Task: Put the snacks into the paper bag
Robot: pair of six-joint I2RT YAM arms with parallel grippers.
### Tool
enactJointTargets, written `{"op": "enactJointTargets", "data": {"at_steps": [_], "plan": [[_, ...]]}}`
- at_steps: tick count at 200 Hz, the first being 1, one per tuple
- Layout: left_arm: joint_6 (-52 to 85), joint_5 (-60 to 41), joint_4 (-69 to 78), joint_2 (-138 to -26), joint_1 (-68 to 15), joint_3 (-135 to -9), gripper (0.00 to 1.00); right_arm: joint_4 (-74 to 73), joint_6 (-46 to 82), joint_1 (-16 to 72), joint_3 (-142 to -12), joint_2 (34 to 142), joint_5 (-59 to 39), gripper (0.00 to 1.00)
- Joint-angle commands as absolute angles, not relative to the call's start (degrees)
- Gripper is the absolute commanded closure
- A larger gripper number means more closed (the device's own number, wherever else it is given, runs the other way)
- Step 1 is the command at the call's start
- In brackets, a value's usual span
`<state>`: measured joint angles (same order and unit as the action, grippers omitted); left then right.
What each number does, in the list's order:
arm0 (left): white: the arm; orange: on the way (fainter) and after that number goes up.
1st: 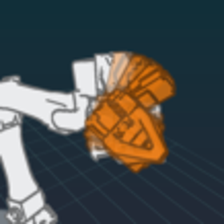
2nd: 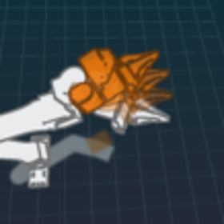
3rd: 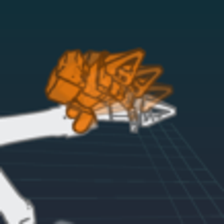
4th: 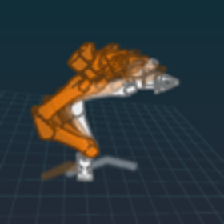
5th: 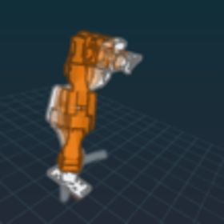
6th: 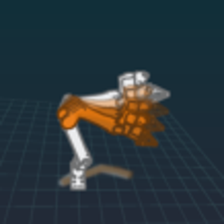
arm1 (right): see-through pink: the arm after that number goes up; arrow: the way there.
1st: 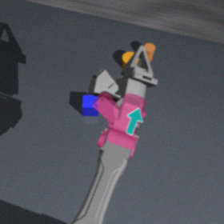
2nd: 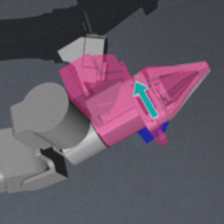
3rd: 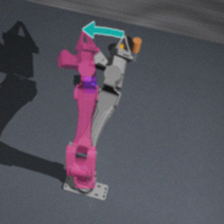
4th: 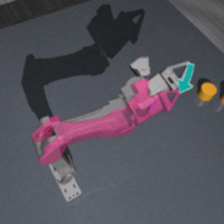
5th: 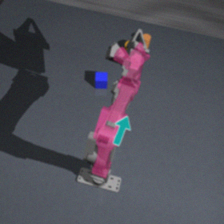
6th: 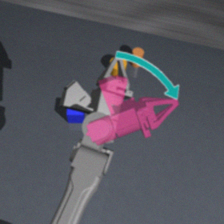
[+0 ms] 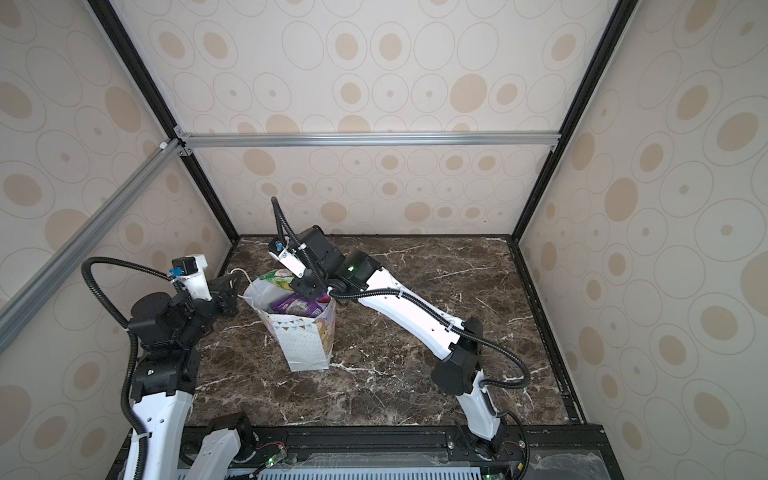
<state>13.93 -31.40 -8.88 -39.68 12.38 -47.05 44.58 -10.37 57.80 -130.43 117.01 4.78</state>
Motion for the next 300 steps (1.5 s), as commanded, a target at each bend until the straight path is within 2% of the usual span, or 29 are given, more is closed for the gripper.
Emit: {"op": "enactJointTargets", "data": {"at_steps": [1,27,56,87,122,155,167,191,218,240,286,300], "plan": [[13.80,-31.47,-7.93,-38.94,12.74,-47.63,1.00,43.24,-10.85,58.58,-130.30,114.25,4.70,1.00],[13.84,-31.22,-8.02,-38.97,12.74,-47.61,1.00,43.81,-11.68,59.73,-131.21,113.48,4.52,0.86],[13.85,-31.20,-8.04,-38.94,12.74,-47.60,1.00,46.09,-10.94,60.60,-134.71,112.79,1.06,0.84],[13.88,-31.20,-8.03,-38.94,12.80,-47.62,1.00,46.32,-8.04,60.64,-134.96,111.88,-2.41,0.67],[13.85,-31.35,-7.98,-39.00,12.78,-47.59,1.00,49.14,-6.53,60.62,-138.27,114.63,0.57,0.64],[13.86,-31.36,-7.92,-39.02,12.75,-47.60,1.00,53.84,-5.29,60.75,-142.12,118.30,-0.01,0.75],[13.85,-31.49,-7.83,-39.09,12.89,-47.51,1.00,53.64,-4.81,60.89,-141.77,117.67,1.88,0.76],[14.66,-31.53,-9.84,-40.47,12.74,-49.44,1.00,54.43,-3.62,61.77,-142.00,114.35,6.72,0.64],[15.67,-30.66,-13.30,-42.12,12.79,-52.85,0.99,52.12,1.29,62.32,-135.14,106.79,12.44,0.58],[16.70,-33.54,-14.50,-44.69,12.74,-54.70,1.00,46.63,3.61,62.49,-123.31,99.13,13.98,0.43],[15.76,-33.94,-19.94,-46.59,12.70,-60.48,1.00,41.38,9.40,62.40,-106.61,86.76,22.31,0.37],[16.19,-35.34,-20.21,-46.75,12.66,-61.75,1.00,39.15,12.32,61.76,-101.97,84.87,20.19,0.35]]}}
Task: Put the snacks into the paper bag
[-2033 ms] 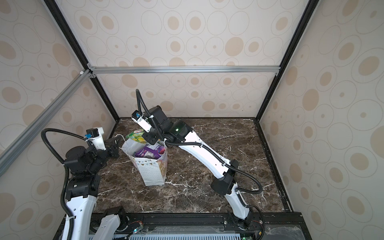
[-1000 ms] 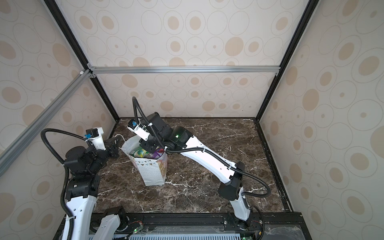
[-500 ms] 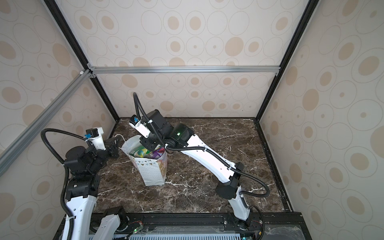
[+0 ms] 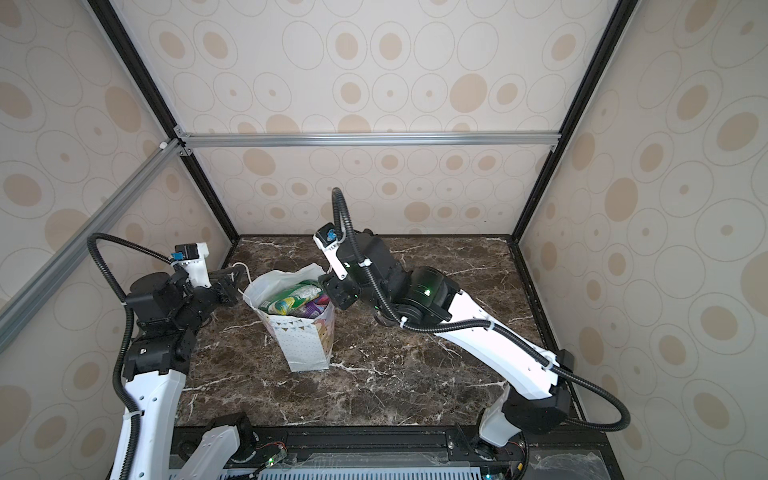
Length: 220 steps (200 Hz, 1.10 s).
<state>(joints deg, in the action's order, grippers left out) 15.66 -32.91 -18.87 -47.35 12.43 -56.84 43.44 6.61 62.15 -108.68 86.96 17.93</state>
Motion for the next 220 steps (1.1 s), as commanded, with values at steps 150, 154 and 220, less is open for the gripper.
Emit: {"op": "enactJointTargets", "data": {"at_steps": [150,154,220], "plan": [[15.81,-37.10,-21.10,-46.93,12.66,-60.22,1.00,27.78,16.74,56.42,-96.68,92.94,9.23,0.32],[15.72,-37.15,-21.09,-47.00,12.68,-60.21,1.00,28.19,16.62,56.28,-97.21,93.38,9.43,0.35],[14.19,-44.40,-20.00,-49.48,12.37,-62.73,1.00,33.86,8.87,54.86,-108.42,98.82,11.41,1.00]]}}
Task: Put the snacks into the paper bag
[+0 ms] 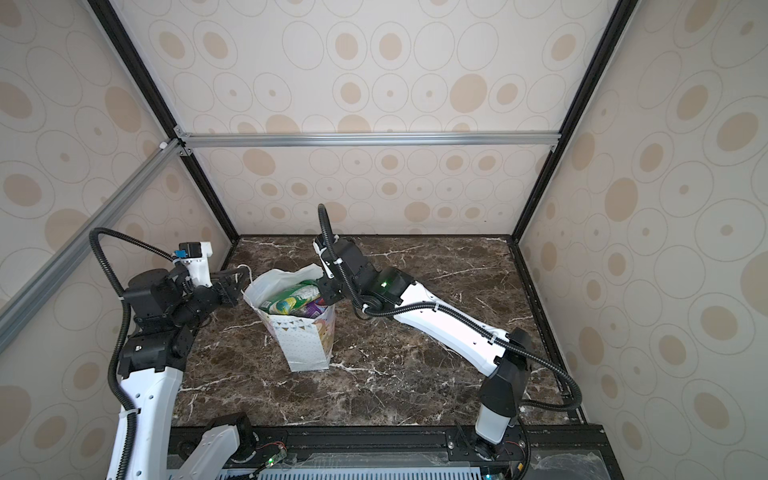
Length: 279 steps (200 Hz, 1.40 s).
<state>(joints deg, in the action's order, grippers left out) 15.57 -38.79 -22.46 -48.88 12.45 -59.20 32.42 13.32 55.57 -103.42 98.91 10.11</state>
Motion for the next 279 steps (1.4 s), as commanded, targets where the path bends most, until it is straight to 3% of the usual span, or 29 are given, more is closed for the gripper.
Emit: {"op": "enactJointTargets", "data": {"at_steps": [1,47,82,108,166,245,252,264,279], "plan": [[14.21,-44.44,-19.98,-49.53,12.38,-62.79,1.00,33.98,8.79,54.81,-108.62,98.85,11.42,1.00],[16.48,-43.28,-18.15,-55.20,6.19,-69.55,1.00,33.82,4.26,53.12,-112.31,98.58,11.22,1.00],[15.11,-33.73,-18.84,-61.86,-8.64,-75.22,1.00,31.48,3.00,51.39,-108.58,94.27,11.07,1.00],[14.89,-28.67,-18.49,-65.65,-15.15,-78.23,1.00,29.58,3.58,47.43,-103.42,89.73,9.47,1.00],[14.83,-24.14,-16.15,-70.78,-19.42,-80.99,1.00,27.92,2.60,43.03,-92.33,79.50,7.72,1.00],[15.86,-19.36,-17.80,-70.17,-21.57,-80.60,1.00,29.43,3.42,40.84,-88.69,78.36,5.54,1.00],[15.89,-19.33,-17.98,-70.01,-21.62,-80.60,1.00,29.42,3.43,40.83,-88.55,78.10,5.53,0.97],[16.09,-19.33,-18.27,-69.69,-21.74,-80.44,1.00,29.10,3.39,40.83,-87.84,77.62,6.02,0.84],[16.53,-19.01,-19.00,-69.28,-21.82,-80.25,0.98,28.36,3.04,40.70,-86.60,76.77,6.89,0.77]]}}
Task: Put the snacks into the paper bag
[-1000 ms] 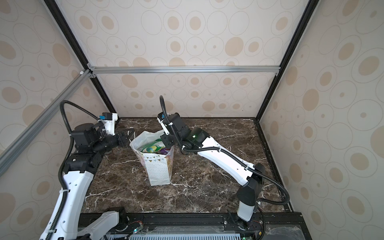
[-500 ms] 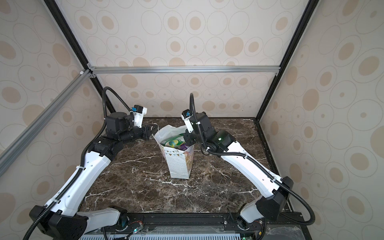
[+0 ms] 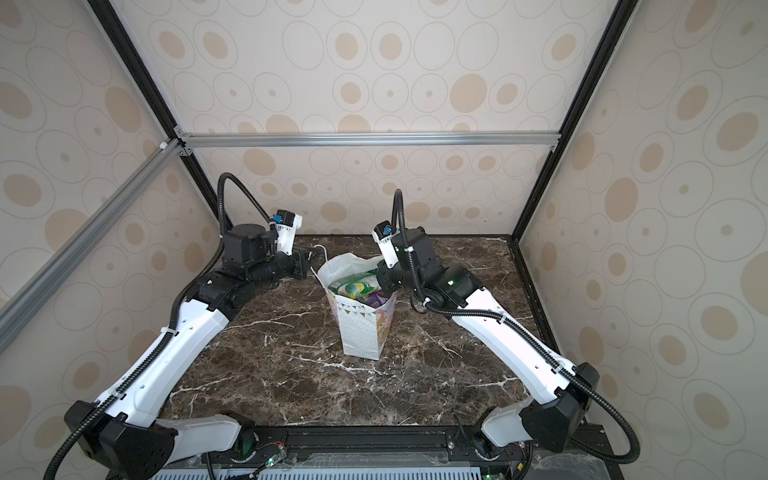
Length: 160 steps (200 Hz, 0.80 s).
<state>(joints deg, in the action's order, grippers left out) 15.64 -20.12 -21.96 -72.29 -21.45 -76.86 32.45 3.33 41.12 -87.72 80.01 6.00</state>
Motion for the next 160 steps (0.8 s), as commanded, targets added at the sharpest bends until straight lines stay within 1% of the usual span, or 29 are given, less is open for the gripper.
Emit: {"op": "enactJointTargets", "data": {"at_steps": [1,20,36,47,52,66,85,133,160], "plan": [[16.57,-19.00,-19.03,-69.27,-21.81,-80.24,0.98,28.33,3.06,40.66,-86.59,76.75,6.96,0.76],[16.90,-18.49,-19.98,-68.36,-21.97,-79.91,0.95,29.50,2.89,40.35,-86.76,76.32,7.12,0.71],[16.90,-16.91,-20.47,-67.33,-22.06,-79.46,0.91,29.96,2.90,40.32,-86.74,75.81,7.13,0.61],[16.88,-15.06,-20.88,-66.53,-22.06,-79.20,0.89,30.23,2.77,40.28,-86.74,75.38,7.34,0.58],[16.94,-14.16,-21.00,-66.23,-22.02,-79.06,0.86,30.32,2.68,40.25,-86.75,75.20,7.57,0.56],[17.05,-11.58,-21.65,-65.38,-22.06,-78.69,0.73,30.73,2.63,40.10,-86.68,74.81,8.65,0.55],[16.95,-9.19,-22.65,-64.76,-21.99,-78.87,0.62,31.81,2.76,39.98,-86.58,74.12,10.19,0.51],[14.97,-0.55,-26.45,-64.43,-22.02,-81.09,0.44,32.67,4.50,39.73,-84.91,70.42,12.13,0.43],[13.46,11.39,-28.13,-63.05,-21.95,-80.28,0.37,32.86,4.83,39.31,-82.78,67.31,16.27,0.39]]}}
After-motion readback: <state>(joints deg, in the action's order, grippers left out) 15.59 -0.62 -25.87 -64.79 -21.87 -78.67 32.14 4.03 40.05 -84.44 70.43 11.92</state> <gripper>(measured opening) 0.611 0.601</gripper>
